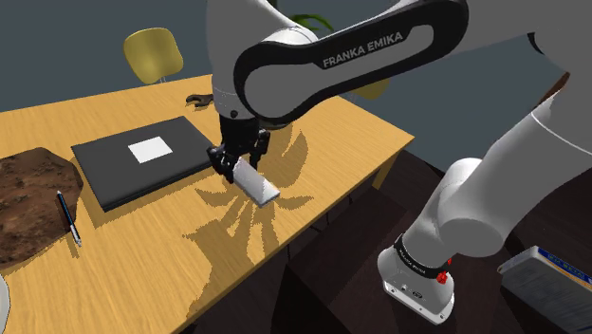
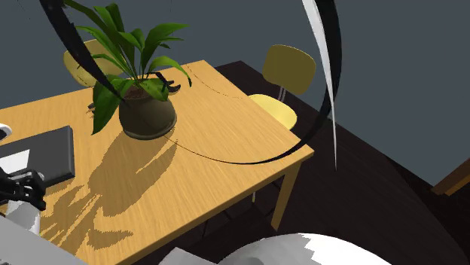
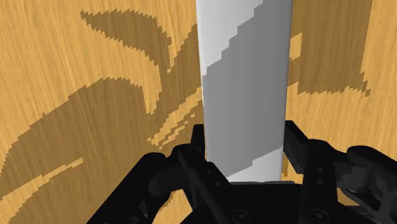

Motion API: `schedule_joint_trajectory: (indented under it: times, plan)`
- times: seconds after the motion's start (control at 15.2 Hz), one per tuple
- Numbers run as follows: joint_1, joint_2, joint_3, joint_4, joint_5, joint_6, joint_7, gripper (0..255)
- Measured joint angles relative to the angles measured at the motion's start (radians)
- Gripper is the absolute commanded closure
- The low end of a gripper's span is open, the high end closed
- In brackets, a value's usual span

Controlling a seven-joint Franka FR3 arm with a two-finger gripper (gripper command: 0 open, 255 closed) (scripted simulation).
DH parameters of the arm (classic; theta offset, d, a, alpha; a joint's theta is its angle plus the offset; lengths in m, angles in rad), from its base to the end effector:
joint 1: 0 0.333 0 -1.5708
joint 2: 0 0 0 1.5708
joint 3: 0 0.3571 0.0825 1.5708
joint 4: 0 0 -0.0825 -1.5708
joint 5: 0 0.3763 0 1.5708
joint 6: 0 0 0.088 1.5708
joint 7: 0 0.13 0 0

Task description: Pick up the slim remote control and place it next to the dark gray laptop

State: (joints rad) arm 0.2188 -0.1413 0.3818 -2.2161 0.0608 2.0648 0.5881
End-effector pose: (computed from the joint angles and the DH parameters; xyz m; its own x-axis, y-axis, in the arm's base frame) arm 0.3981 0.2837 0.4526 0.9996 -0.0209 -0.0163 -0.0207 -0.9997 0.0103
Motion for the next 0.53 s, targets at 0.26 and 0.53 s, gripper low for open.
schedule_joint_trajectory:
  times: [0.26, 0.53]
  plan:
    - [0.029, 0.094, 0.048, 0.11, -0.036, -0.021, 0.098, 255]
    - [0.069, 0.228, 0.087, 0.253, -0.099, -0.045, 0.206, 255]
